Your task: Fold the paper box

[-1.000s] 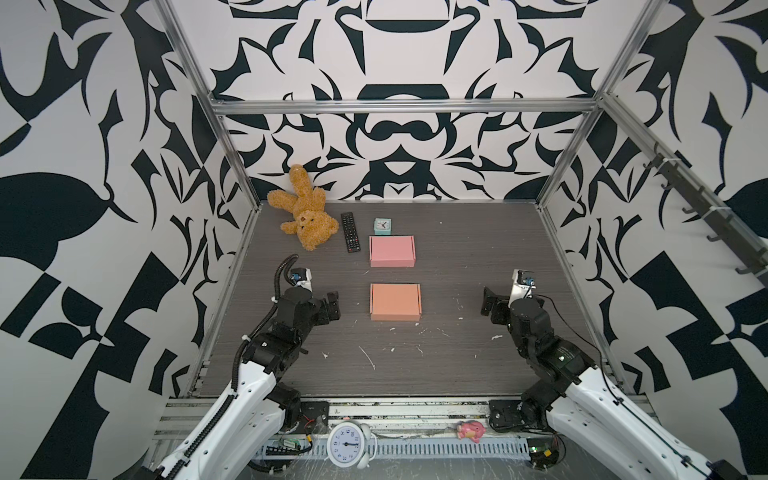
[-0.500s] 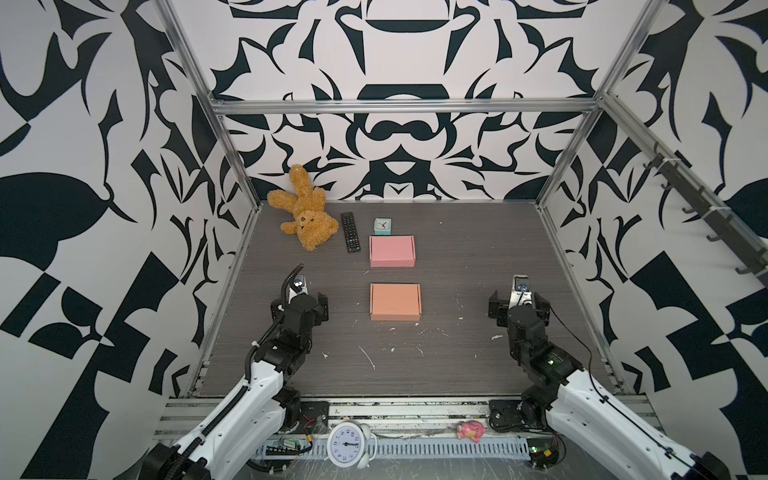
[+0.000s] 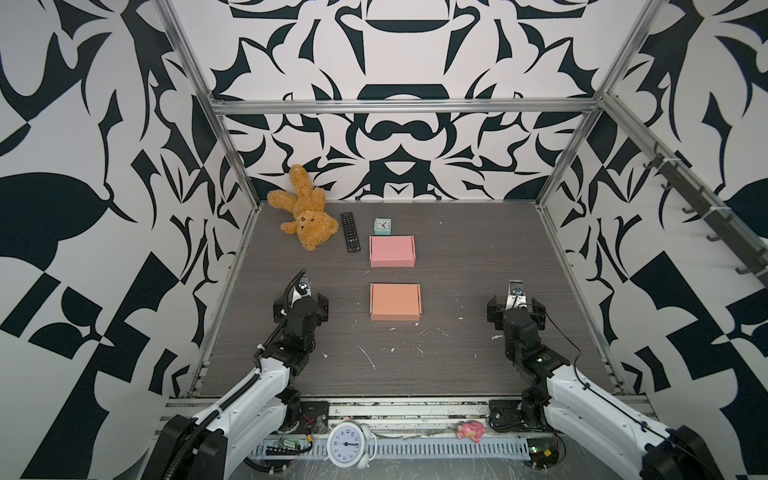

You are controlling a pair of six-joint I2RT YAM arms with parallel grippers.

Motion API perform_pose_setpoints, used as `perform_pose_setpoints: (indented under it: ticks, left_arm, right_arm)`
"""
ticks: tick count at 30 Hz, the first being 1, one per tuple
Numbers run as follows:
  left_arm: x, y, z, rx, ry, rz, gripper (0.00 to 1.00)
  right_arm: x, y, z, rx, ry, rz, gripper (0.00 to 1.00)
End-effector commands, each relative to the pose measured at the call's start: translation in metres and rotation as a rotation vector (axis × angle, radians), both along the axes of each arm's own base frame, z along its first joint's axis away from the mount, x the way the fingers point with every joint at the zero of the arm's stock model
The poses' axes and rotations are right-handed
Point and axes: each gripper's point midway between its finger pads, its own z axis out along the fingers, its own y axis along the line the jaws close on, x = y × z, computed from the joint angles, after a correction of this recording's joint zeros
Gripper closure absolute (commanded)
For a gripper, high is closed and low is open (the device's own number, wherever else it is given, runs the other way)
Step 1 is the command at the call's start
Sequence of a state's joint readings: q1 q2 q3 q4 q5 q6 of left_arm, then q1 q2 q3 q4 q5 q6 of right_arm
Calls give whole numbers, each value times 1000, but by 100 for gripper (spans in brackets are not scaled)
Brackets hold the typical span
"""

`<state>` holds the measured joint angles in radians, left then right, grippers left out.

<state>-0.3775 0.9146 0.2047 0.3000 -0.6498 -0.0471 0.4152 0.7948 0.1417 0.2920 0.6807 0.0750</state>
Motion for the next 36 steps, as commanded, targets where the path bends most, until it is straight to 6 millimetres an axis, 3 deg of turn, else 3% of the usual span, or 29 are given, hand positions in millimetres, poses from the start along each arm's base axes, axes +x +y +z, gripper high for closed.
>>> perform_pose_setpoints:
  ticks: [1, 15, 24, 31, 36]
  left_arm:
    - [16, 1, 22, 2, -89, 16, 1]
    - [58, 8, 15, -58, -80, 6, 1]
    - [86, 15, 8, -106, -76, -8, 1]
    - [97, 27, -2, -170, -139, -8, 1]
    - [101, 25, -6, -181, -103, -15, 1]
  right_arm:
    - [15, -1, 21, 42, -111, -18, 0]
    - [50, -14, 15, 141, -164, -33, 0]
    - [66, -17, 16, 102, -176, -39, 0]
    - [76, -14, 12, 79, -172, -2, 0]
    - [78, -11, 9, 75, -172, 16, 0]
